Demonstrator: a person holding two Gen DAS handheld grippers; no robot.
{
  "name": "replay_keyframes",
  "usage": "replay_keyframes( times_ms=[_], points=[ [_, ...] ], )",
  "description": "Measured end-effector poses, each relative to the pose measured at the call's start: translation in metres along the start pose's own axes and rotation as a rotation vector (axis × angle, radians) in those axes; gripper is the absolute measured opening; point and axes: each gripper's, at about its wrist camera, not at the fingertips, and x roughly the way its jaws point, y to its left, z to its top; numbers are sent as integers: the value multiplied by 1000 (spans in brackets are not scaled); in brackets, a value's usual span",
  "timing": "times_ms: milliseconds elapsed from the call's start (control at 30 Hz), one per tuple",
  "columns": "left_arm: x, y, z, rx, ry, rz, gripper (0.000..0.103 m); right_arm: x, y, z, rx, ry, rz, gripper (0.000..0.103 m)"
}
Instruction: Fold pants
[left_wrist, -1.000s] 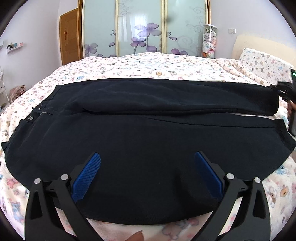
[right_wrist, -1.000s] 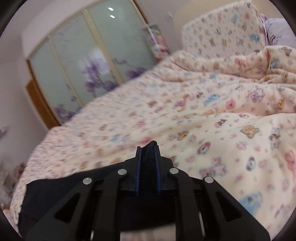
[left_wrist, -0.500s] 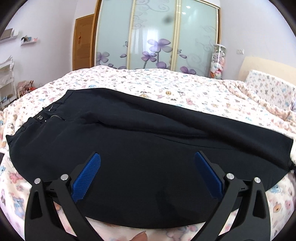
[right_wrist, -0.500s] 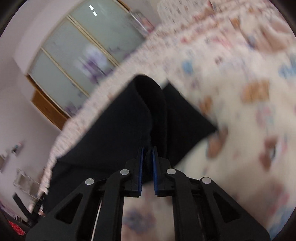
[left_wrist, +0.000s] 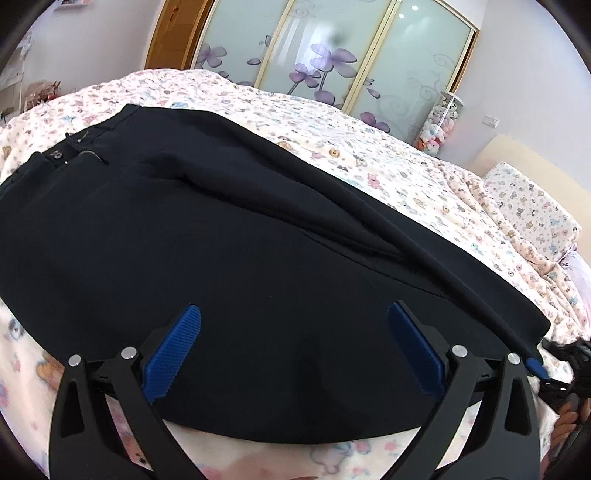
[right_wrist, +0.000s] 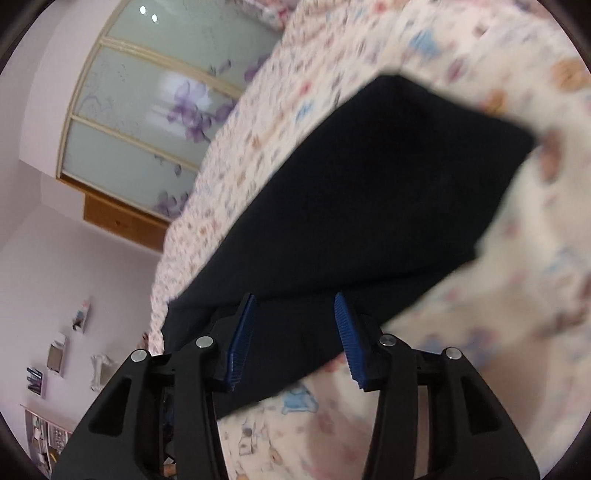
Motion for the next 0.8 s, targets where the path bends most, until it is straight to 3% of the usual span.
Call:
replay_keyframes(
  times_ms=[200, 300, 333, 367, 467, 567, 667, 800],
  points=[
    [-1, -11, -2, 57, -3, 0, 101, 18, -9, 9, 100, -56, -58, 41],
    [-6, -19, -3, 103, -37, 7, 101, 16, -16, 9, 129, -133, -66, 27],
    [-6, -20, -3, 108, -38, 5, 101, 16, -15, 10, 119, -160, -70, 16],
    [-6, -20, -3, 109, -35, 1, 101, 14, -14, 6, 101, -189, -67, 13],
    [-4, -16, -2, 92, -27, -1, 101, 4, -1, -1, 28, -295, -91, 11],
    [-4, -9, 3, 59, -26, -58, 101, 4, 3, -12, -8, -358, -155, 10],
    [-3, 3, 18, 18, 5, -93, 101, 10, 1, -21, -43, -366, -194, 10],
    [-3, 27, 63, -47, -56, -129, 101, 10, -11, -22, -35, -362, -164, 10]
  ],
)
